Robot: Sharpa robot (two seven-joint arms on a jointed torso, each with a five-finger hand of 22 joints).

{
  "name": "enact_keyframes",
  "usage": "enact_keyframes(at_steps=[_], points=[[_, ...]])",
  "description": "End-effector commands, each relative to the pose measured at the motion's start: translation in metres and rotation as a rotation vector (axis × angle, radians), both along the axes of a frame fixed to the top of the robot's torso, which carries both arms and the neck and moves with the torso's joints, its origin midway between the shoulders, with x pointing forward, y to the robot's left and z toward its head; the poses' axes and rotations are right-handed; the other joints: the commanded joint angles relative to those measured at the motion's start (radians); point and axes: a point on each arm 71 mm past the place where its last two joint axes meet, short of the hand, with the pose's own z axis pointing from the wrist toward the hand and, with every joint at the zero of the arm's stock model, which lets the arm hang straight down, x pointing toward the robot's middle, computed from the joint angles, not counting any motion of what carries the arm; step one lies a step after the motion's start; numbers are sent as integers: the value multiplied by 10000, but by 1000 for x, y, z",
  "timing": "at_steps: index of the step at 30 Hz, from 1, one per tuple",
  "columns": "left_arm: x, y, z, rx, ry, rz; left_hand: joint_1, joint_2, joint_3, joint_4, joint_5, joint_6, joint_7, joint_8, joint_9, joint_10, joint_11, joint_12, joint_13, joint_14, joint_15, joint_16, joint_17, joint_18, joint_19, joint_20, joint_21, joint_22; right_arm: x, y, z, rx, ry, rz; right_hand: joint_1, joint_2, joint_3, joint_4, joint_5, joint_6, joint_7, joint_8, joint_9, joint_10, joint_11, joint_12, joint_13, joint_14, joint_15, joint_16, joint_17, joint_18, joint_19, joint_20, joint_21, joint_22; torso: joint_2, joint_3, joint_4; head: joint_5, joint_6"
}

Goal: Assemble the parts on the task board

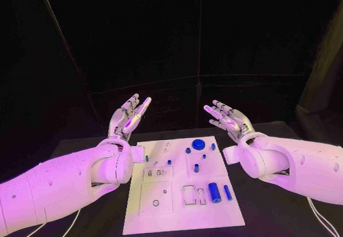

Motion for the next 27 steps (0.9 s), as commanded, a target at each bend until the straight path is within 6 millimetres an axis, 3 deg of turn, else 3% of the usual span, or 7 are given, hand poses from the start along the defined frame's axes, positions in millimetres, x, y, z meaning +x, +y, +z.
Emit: enact_keyframes(at_steps=[1, 9, 13, 17, 19, 23, 27], points=[[-1, -2, 5, -297, -549, -349, 192, 0, 14, 82, 32, 76, 986, 36, 9, 16, 98, 66, 11, 84, 8, 57, 14, 139, 18, 83, 50, 13, 0, 10, 1, -347, 84, 1768, 453, 65, -100, -17, 132, 151, 749, 65, 23, 75, 148, 49, 21, 78, 112, 49, 20, 201, 45, 150, 59, 32, 0, 0, -5, 1, -2], [-1, 12, 3, -307, -398, -181, 226, -7, 50, 100, 32, 103, 1022, 40, 12, 52, 134, 72, 16, 147, 40, 67, 24, 124, 35, 91, 59, 18, 1, -7, 4, -860, -279, 1647, 887, 72, -107, -294, 36, 337, 904, 90, 47, 306, 302, 74, 44, 306, 207, 75, 44, 301, 43, 151, 115, 53, 21, 26, -5, 1, 39], [-1, 17, 3, -379, -319, -266, 346, -14, 148, 151, 32, 338, 1197, 78, 38, 353, 305, 113, 46, 912, 193, 237, 135, 16, 399, 109, 196, 100, 4, -14, 5, -1423, -830, 1408, 1875, 90, 61, -958, -183, 1732, 1240, 365, 222, 2237, 675, 428, 239, 2843, 440, 600, 304, 646, 1723, 196, 824, 414, 32, 5, -12, 4, 64], [-3, 21, 3, -523, -187, -498, 777, 122, 300, -84, 36, 2216, 1516, 522, 276, 2819, 659, 663, 323, 4017, 364, 1198, 591, -154, 3008, 117, 1195, 641, 8, -22, 7, -2281, -1523, 1229, 2673, 76, 253, -1560, -249, 4253, 1288, 946, 514, 5877, 700, 1210, 529, 6286, 405, 1361, 540, 893, 3789, 169, 1717, 790, 70, -5, 9, 1, 62], [-5, 23, 3, -566, -148, -647, 952, 166, 297, -237, 54, 3379, 1494, 795, 394, 4566, 503, 1052, 465, 4828, 151, 1494, 675, 23, 5038, 104, 2020, 1028, 9, -25, 8, -2739, -1848, 1228, 2899, 74, 305, -1766, -273, 5392, 1206, 1173, 608, 6823, 515, 1390, 531, 7141, 205, 1508, 535, 1087, 4347, 156, 1975, 855, 127, -9, 30, 0, 63], [-10, 25, 5, -499, -196, -1029, 1375, 172, 262, -654, 36, 5719, 1162, 1282, 564, 6631, 128, 1487, 500, 6344, -294, 1912, 790, 354, 6665, -55, 2666, 1203, 13, -28, 13, -3613, -2452, 1419, 3146, 104, 360, -2085, -289, 6871, 1038, 1298, 619, 7684, 287, 1344, 423, 8197, -74, 1553, 474, 1231, 5151, 42, 2339, 908, 341, -16, 73, -34, 125], [-17, 26, 8, -435, -256, -1472, 1751, 157, 266, -1022, 25, 6223, 960, 1235, 484, 7385, -98, 1520, 450, 7271, -583, 2057, 925, 359, 7486, -314, 2857, 1195, 18, -27, 24, -4615, -3013, 1756, 3226, 154, 373, -2338, -296, 7535, 918, 1221, 539, 8291, 117, 1204, 405, 9085, -320, 1588, 486, 1233, 5777, -194, 2636, 956, 561, -22, 115, -96, 168]])
